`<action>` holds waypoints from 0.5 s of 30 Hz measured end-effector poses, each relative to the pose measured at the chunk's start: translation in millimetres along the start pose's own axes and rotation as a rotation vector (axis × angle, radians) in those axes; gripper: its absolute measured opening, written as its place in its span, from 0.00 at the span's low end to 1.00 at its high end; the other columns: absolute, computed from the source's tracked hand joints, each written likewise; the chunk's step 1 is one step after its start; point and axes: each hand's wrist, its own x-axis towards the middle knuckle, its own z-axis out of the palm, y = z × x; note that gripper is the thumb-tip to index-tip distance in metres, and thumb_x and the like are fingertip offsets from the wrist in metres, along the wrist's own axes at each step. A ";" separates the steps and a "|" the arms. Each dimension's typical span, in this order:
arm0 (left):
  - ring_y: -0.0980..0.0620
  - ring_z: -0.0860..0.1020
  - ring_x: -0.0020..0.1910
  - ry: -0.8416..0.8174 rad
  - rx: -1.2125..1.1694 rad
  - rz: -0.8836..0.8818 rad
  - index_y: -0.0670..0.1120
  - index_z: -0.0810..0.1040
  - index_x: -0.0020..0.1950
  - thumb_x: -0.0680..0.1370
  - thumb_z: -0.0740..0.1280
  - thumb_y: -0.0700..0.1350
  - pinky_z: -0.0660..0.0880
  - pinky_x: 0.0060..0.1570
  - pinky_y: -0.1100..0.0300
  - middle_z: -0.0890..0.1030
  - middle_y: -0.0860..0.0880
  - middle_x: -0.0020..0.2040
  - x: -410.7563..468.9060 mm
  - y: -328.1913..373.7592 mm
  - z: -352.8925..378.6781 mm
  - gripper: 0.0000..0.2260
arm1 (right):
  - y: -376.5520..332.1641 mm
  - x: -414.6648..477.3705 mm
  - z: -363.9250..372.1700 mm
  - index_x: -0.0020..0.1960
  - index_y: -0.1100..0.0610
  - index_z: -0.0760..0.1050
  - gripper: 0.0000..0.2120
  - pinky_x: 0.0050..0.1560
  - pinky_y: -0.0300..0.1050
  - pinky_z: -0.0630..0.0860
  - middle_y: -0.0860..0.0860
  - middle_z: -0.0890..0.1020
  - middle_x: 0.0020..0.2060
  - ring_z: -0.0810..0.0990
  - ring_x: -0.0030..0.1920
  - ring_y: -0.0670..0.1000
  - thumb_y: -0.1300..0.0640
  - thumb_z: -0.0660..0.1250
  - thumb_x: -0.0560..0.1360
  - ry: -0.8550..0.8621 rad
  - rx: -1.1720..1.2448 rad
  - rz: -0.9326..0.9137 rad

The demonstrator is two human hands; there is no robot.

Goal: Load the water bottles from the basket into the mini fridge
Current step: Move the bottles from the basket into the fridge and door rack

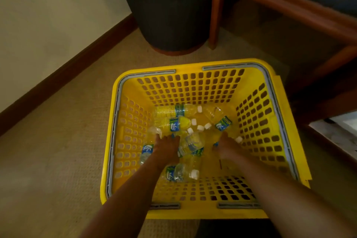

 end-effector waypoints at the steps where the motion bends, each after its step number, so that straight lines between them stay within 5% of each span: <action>1: 0.41 0.68 0.72 0.020 -0.016 0.005 0.45 0.56 0.79 0.74 0.68 0.62 0.54 0.73 0.38 0.67 0.41 0.74 2.1 -1.9 2.3 0.40 | -1.9 5.1 3.9 0.80 0.60 0.41 0.45 0.54 0.50 0.75 0.61 0.71 0.71 0.75 0.66 0.60 0.48 0.67 0.78 0.016 0.007 0.011; 6: 0.42 0.72 0.67 0.073 -0.181 0.022 0.44 0.58 0.77 0.73 0.70 0.59 0.66 0.66 0.47 0.70 0.41 0.70 4.6 -5.0 6.8 0.39 | -2.1 12.3 6.2 0.80 0.62 0.43 0.36 0.56 0.50 0.75 0.60 0.75 0.67 0.78 0.63 0.58 0.60 0.62 0.81 0.130 -0.103 0.006; 9: 0.42 0.76 0.61 0.100 -0.350 0.007 0.46 0.63 0.73 0.71 0.72 0.58 0.71 0.60 0.50 0.76 0.44 0.64 3.5 -6.6 5.0 0.35 | 1.7 12.2 4.9 0.80 0.60 0.36 0.42 0.55 0.49 0.77 0.62 0.73 0.69 0.79 0.61 0.58 0.58 0.64 0.81 0.056 -0.037 0.012; 15: 0.45 0.81 0.44 0.147 -0.889 -0.094 0.51 0.70 0.64 0.68 0.73 0.60 0.80 0.41 0.52 0.82 0.47 0.53 -13.8 -11.2 -18.6 0.29 | -2.5 -31.6 -33.5 0.81 0.59 0.41 0.43 0.52 0.48 0.78 0.61 0.70 0.71 0.78 0.62 0.59 0.50 0.67 0.79 0.107 0.207 -0.049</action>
